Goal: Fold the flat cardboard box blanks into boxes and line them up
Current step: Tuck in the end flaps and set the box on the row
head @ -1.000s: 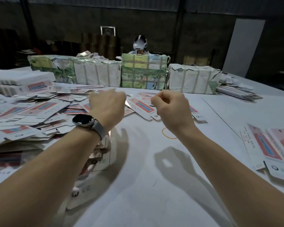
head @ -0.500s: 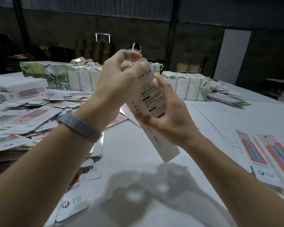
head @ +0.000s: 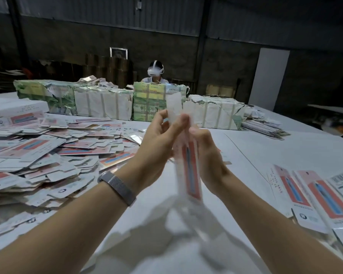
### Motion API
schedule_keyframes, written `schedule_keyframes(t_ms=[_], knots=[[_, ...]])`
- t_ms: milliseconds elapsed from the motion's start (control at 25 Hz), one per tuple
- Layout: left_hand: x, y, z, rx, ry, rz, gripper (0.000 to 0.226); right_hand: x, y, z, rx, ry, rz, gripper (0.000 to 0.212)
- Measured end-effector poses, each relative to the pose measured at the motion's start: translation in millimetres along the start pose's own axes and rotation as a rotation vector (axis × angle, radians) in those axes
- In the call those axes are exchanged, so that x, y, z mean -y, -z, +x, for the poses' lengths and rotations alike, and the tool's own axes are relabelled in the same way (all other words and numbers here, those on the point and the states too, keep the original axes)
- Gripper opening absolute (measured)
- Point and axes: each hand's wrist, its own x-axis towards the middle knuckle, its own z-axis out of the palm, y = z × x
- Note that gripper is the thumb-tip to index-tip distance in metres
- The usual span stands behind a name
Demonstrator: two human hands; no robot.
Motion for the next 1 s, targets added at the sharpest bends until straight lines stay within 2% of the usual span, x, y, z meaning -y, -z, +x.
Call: schedule_keyframes(t_ms=[120, 240, 280, 360, 520, 640, 800, 1000], knots=[[8, 6, 2, 0.029, -0.091, 0.144, 0.057, 0, 2, 1, -0.21, 0.065, -0.078, 0.041], [11, 12, 2, 0.197, -0.02, 0.014, 0.073, 1, 8, 1, -0.381, 0.194, -0.16, 0.019], [12, 12, 1, 0.22, -0.008, -0.012, 0.081, 1, 10, 1, -0.422, 0.229, -0.174, 0.016], [14, 10, 0, 0.197, -0.027, 0.069, 0.091, 1, 13, 0, -0.477, 0.313, -0.305, 0.029], [10, 4, 2, 0.086, -0.137, 0.255, 0.088, 3, 14, 3, -0.503, 0.323, -0.794, 0.038], [9, 2, 3, 0.042, -0.197, 0.334, 0.088, 6, 12, 2, -0.507, 0.296, -0.807, 0.04], [7, -1, 3, 0.015, -0.215, 0.479, 0.09, 17, 12, 2, -0.534, 0.257, -0.799, 0.028], [2, -7, -3, 0.03, -0.305, 0.689, 0.088, 33, 14, 7, -0.439, 0.152, -0.69, 0.016]])
